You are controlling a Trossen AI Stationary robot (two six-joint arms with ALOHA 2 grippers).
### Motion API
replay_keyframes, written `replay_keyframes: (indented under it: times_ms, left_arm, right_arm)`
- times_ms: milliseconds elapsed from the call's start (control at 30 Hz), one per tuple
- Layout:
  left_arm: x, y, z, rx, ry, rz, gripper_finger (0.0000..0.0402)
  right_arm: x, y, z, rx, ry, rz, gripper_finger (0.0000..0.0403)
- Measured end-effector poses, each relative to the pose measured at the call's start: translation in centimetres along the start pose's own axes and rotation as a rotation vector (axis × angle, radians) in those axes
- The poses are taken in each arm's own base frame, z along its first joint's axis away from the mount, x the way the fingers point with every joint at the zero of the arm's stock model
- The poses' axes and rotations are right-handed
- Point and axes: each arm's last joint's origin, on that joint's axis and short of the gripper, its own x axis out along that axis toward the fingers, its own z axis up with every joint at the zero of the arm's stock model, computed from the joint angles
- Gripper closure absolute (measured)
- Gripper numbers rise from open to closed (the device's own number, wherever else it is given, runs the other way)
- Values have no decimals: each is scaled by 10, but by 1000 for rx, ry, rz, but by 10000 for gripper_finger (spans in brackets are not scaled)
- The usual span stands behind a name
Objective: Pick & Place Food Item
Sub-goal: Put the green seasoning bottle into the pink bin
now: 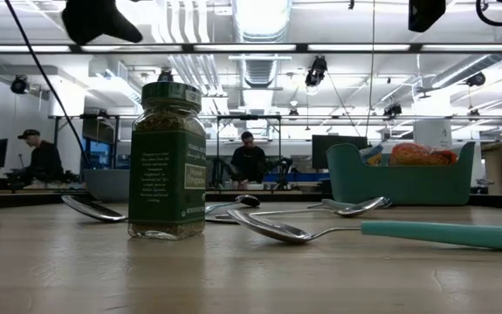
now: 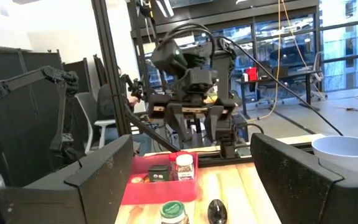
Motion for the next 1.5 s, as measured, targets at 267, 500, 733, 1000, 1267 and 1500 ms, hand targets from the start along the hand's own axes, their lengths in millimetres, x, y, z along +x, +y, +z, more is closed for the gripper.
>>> replay_keyframes:
  times_ms: [267,500,733,1000,1267,1500]
  left_arm:
    - [14,-8,-11,-92,155,165,132]
    - [42,-39,-6,-11,282,236,132]
    - [51,-66,0,34,285,245,132]
    - [58,-72,-4,1,277,251,77]
    - [73,-83,-9,53,307,161,37]
    - [74,-87,-7,98,281,117,36]
  right_arm:
    - [0,0,0,-1,1,0,81]
    - [0,0,0,-1,1,0,81]
    - [0,0,0,-1,1,0,81]
    - [0,0,0,-1,1,0,81]
    - [0,0,0,-1,0,0,81]
    - [0,0,0,-1,1,0,81]
